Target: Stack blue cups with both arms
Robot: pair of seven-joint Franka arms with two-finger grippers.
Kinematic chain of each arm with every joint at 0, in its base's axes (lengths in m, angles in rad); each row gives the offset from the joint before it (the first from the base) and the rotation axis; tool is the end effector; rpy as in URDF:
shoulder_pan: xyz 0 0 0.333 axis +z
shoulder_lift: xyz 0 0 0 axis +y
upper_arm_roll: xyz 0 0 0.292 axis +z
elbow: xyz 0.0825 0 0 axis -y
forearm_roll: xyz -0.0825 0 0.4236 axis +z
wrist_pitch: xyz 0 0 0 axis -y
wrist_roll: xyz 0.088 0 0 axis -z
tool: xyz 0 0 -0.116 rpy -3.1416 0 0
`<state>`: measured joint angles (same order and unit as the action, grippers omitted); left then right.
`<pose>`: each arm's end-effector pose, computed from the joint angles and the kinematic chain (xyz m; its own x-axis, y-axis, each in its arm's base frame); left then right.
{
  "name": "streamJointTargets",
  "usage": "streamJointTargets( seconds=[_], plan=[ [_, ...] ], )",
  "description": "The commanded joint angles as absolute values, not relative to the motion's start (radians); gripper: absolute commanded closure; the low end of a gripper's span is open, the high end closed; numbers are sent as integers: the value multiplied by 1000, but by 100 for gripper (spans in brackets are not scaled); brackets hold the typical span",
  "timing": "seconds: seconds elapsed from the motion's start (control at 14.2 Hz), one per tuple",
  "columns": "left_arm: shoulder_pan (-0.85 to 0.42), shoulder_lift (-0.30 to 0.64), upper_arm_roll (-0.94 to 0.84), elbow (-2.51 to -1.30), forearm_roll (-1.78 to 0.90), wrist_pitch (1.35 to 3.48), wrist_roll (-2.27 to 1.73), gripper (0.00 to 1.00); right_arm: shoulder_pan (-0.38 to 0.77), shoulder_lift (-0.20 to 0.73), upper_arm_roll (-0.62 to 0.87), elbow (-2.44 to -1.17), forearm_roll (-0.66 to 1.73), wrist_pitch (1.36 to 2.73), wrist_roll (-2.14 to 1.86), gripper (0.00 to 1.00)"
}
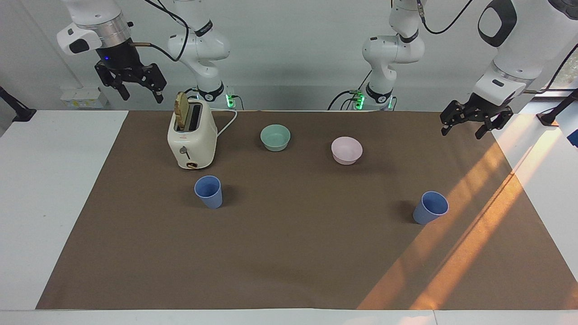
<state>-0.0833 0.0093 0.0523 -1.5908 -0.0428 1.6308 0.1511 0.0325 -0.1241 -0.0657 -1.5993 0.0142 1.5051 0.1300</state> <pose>0.6021 -0.0235 0.5811 0.9833 -0.1784 0.0367 -0.1798 -0.9830 0.0372 0.5507 -0.0188 0.6421 0.9866 -0.1613 0.0265 -0.1606 -0.9867 -0.0259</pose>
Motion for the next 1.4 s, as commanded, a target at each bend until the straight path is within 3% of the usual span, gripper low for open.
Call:
streamJointTargets(
  seconds=[0.0, 1.33],
  plan=[
    [-87, -14, 48, -1612, -48, 1629, 150, 0, 25, -138, -63, -1617, 20, 1513, 137, 0],
    [-72, 29, 51, -1523, -15, 1546, 160, 0, 25, -138, -61, -1617, 20, 1513, 137, 0]
  ],
)
